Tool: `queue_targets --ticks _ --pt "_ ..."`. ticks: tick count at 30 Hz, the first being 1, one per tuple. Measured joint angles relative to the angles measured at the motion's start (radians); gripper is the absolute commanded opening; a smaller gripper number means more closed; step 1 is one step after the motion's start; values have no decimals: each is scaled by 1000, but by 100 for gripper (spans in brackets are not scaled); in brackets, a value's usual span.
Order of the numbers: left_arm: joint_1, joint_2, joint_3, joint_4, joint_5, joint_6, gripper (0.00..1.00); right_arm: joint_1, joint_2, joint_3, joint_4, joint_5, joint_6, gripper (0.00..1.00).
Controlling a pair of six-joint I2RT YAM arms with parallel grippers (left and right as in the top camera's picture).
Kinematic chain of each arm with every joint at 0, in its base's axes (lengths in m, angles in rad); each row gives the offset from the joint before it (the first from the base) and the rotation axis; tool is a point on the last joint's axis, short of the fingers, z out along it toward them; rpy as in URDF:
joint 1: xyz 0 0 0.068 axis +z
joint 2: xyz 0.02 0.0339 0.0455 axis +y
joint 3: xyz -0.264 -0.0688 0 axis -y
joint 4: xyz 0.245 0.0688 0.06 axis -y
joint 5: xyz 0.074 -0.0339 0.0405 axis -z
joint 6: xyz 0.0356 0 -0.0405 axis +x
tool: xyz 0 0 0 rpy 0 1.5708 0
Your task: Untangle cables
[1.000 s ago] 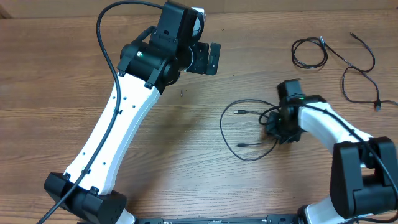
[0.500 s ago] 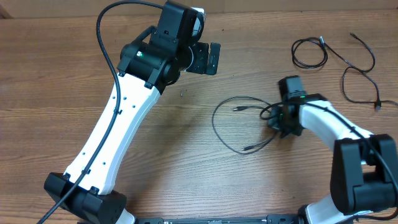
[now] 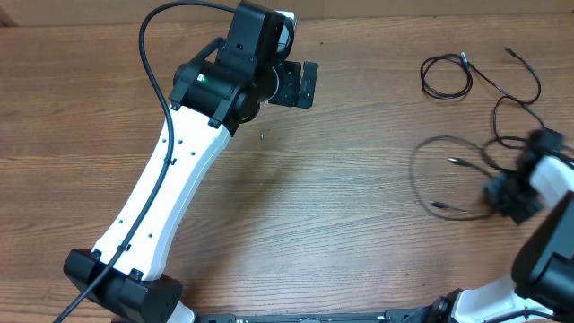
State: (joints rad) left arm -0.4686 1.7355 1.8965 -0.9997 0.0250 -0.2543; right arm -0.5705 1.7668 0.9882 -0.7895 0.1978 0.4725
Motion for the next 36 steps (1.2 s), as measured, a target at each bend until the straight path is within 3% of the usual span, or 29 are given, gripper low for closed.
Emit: queue_targets --ticks 6,15,16,17,19,20,21,28,36 --pt "0 0 0 0 0 0 100 -158 1 0 41 -45 19 4" --pt "0 0 0 0 0 0 99 -220 4 4 66 -92 59 4" --pt "0 0 0 0 0 0 99 -227 8 11 54 -105 60 14" --pt "0 0 0 0 0 0 99 -231 13 21 35 -114 71 39" --pt "0 0 0 0 0 0 100 -238 26 47 -19 -123 72 69" --pt "0 0 0 0 0 0 100 -240 31 63 -50 -130 73 89" --pt "0 0 0 0 0 0 99 -241 33 80 -76 -132 74 100" --pt "0 0 0 0 0 0 100 -232 -34 229 -196 -149 69 100" --pt "0 0 0 0 0 0 100 -80 -385 307 -199 -221 -44 100"
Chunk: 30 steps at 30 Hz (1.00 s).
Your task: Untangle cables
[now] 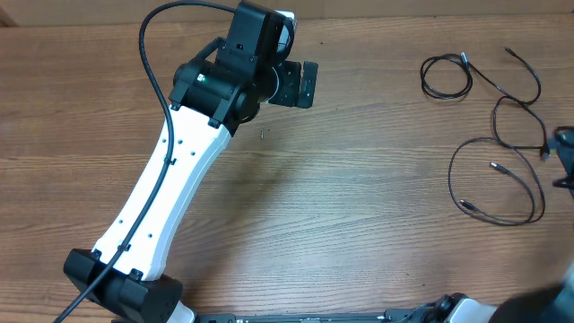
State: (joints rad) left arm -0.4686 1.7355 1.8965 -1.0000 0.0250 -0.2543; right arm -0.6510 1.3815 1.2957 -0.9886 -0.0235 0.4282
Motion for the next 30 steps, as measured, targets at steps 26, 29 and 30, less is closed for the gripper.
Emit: queue_targets --ticks 26,29,30 --pt "0 0 0 0 0 0 99 375 -781 8 -123 -328 -162 100" --pt "0 0 0 0 0 0 100 459 -781 8 -127 -330 -198 100" --pt "0 0 0 0 0 0 99 493 -781 8 -127 -328 -216 100"
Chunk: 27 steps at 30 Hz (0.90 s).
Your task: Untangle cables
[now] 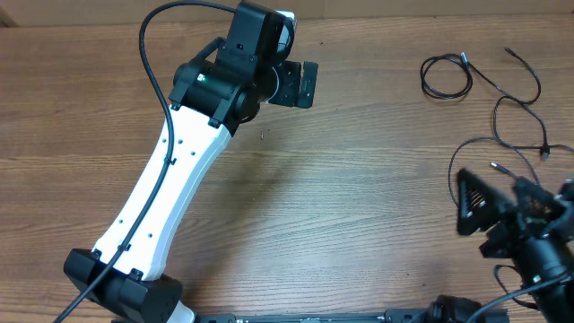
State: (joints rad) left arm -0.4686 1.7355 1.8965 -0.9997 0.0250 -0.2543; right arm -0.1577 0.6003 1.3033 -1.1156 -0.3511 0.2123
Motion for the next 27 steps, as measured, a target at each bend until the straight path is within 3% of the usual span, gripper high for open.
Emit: queue_targets --ticks 8,27 --pt "0 0 0 0 0 0 100 275 0 0 5 90 -87 100" --pt "0 0 0 0 0 0 99 291 0 0 113 284 -108 100"
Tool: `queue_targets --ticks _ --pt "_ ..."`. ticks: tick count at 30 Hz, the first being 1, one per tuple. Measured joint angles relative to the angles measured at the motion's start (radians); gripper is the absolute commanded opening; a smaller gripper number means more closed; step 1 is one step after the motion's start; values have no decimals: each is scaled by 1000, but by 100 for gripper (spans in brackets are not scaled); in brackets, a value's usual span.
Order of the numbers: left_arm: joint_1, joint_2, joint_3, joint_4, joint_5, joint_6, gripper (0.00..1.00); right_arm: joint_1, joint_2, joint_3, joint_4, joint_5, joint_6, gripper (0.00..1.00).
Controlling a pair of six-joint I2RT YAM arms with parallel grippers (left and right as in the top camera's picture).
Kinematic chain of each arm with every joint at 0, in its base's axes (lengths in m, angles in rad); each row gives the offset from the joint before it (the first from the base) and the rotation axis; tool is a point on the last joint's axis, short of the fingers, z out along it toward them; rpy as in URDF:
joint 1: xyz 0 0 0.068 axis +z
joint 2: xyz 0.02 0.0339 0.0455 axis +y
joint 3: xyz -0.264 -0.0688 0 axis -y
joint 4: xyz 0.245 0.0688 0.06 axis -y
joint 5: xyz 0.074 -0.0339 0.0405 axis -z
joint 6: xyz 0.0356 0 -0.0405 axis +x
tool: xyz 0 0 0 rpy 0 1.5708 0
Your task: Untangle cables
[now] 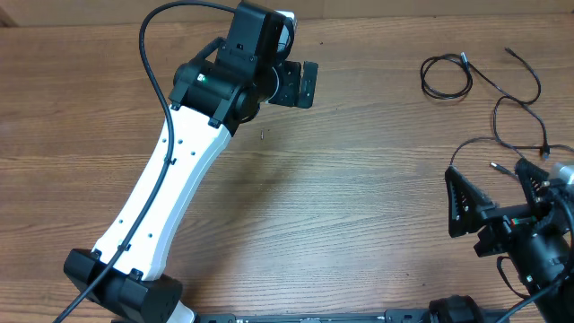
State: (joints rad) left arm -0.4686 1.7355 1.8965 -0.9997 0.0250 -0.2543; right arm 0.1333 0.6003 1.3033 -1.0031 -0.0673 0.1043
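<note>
Thin black cables lie at the right of the overhead view. One forms a small coil (446, 77) at the top and winds down toward the table's right edge. A second cable's loop (470, 144) arcs lower down, with a plug end (493, 166) inside it. My right gripper (494, 191) sits over the lower part of this loop and hides it. Its fingers (459, 205) are spread wide, open, and hold nothing that I can see. My left gripper (303, 84) rests far from the cables at the upper middle; I cannot tell how its jaws stand.
The white left arm (170, 188) crosses the wooden table (359, 224) from the bottom left to the upper middle. A small dark speck (261, 135) lies beside it. The table's right edge runs close to the cables.
My right gripper has shifted slightly left over the lower loop and its fingers stand wider apart. The cables and the left arm have not moved.
At first my right gripper was on the lower loop, which spread left of it. Then the loop lay further right, with the gripper at the right edge. Then the gripper was over the loop's lower part, where it now stands open.
</note>
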Motion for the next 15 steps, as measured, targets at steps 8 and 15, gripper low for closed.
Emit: queue_targets --ticks 8,15 --pt "0 0 0 0 0 0 99 0 -8 -62 131 16 -1 100" --pt "0 0 0 0 0 0 99 -65 -124 -275 264 34 0 100"
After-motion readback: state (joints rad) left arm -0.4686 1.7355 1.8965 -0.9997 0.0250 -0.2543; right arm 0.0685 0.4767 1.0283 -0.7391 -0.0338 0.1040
